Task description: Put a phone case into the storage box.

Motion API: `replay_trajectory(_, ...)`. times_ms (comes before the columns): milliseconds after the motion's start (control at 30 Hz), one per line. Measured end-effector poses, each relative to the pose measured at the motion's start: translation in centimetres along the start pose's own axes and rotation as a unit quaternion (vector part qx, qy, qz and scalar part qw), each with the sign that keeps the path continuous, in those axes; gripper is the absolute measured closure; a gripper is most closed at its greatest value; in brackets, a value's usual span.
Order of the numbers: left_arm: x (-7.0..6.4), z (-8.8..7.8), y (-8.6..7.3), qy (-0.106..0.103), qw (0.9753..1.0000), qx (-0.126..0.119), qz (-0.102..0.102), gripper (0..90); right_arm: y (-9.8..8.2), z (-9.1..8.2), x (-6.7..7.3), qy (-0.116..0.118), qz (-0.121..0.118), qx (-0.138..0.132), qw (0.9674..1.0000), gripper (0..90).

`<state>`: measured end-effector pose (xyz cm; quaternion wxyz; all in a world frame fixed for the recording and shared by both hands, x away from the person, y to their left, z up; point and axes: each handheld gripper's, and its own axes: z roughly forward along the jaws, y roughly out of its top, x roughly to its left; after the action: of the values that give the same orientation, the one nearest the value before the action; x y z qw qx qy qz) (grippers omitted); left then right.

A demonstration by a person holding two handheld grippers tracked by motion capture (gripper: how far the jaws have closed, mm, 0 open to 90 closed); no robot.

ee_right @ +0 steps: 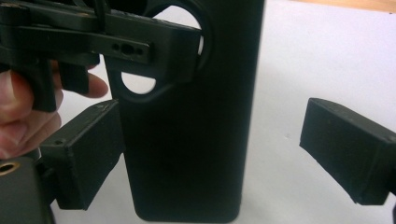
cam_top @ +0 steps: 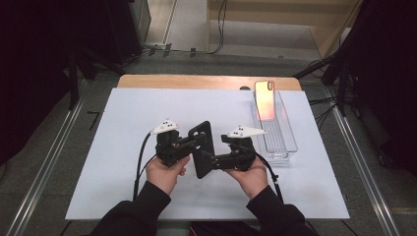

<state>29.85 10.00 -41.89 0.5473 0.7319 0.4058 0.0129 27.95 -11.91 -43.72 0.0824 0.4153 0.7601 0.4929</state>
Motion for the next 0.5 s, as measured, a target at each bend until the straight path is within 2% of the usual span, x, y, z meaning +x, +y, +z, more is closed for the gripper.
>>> replay_trajectory(167,-0.4,-0.3,-0.1,-0.001,1.0000,0.001,-0.003,83.5,0.2,0.6,0.8,-0.010,-0.001,0.005,0.9999,4.9)
replay_trajectory(500,-0.6,-0.6,-0.3,0.008,1.0000,0.000,-0.006,83.5,0.6,1.3,1.6,0.004,-0.005,0.006,1.0000,4.9)
